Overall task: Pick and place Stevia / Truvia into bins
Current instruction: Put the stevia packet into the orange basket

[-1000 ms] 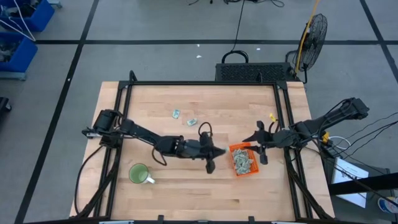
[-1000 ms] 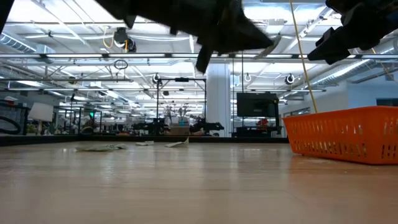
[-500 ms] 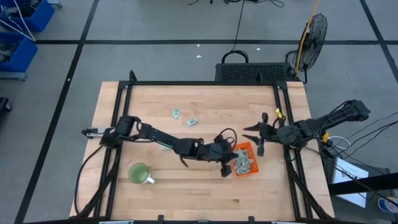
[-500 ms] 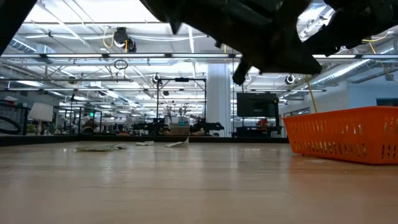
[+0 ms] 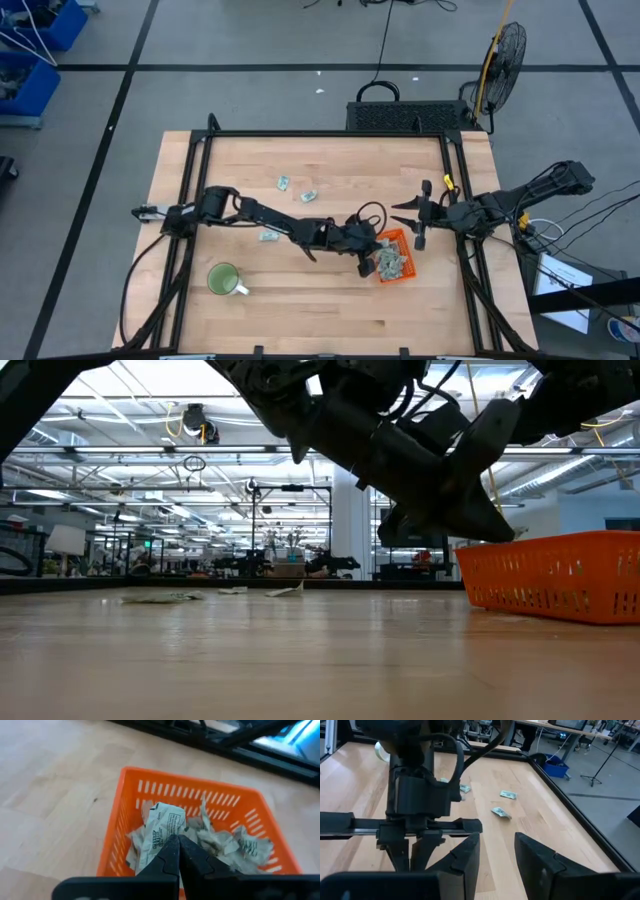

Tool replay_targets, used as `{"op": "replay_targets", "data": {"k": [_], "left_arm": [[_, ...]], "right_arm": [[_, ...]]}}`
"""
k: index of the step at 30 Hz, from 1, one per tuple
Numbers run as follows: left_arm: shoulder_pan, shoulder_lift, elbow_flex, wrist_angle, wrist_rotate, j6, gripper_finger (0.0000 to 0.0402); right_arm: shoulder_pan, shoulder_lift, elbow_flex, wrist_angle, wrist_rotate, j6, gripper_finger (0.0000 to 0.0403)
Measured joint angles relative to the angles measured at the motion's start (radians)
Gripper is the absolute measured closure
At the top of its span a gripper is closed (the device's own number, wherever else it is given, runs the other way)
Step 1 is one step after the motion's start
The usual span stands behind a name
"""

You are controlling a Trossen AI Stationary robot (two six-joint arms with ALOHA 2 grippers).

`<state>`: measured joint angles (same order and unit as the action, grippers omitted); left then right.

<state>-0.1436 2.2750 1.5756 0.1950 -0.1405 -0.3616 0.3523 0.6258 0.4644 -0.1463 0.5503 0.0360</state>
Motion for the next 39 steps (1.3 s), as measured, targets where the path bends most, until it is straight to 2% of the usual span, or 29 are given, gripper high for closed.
{"op": "replay_targets", "data": {"k": [4,11,16,28,32,36,39], "left_arm": [[0.0,0.001,0.0,0.006,-0.017,0.044,0.0381],[0.001,0.0,0.0,-0.01,-0.025,0.038,0.0313],[0.007,-0.066,-0.001,-0.094,-0.025,0.068,0.0283],[0.049,-0.419,0.0,-0.828,-0.155,0.036,0.0279],[0.057,-0.487,0.0,-1.103,-0.179,-0.106,0.0279],[0.032,-0.503,-0.012,-1.407,-0.151,-0.249,0.0279],[-0.008,-0.503,-0.068,-1.487,-0.147,-0.335,0.0279]], "right_arm": [[0.0,0.0,0.0,0.0,0.0,0.0,0.0287],[0.0,0.0,0.0,0.0,0.0,0.0,0.0287],[0.0,0.0,0.0,-0.004,-0.001,0.009,0.0287],[0.0,0.002,0.0,-0.063,-0.002,0.039,0.0287],[0.0,0.003,0.0,-0.069,-0.002,0.072,0.0287],[0.0,0.003,0.0,-0.083,-0.004,0.083,0.0287],[0.0,0.003,0.0,-0.096,-0.004,0.083,0.0287]]}}
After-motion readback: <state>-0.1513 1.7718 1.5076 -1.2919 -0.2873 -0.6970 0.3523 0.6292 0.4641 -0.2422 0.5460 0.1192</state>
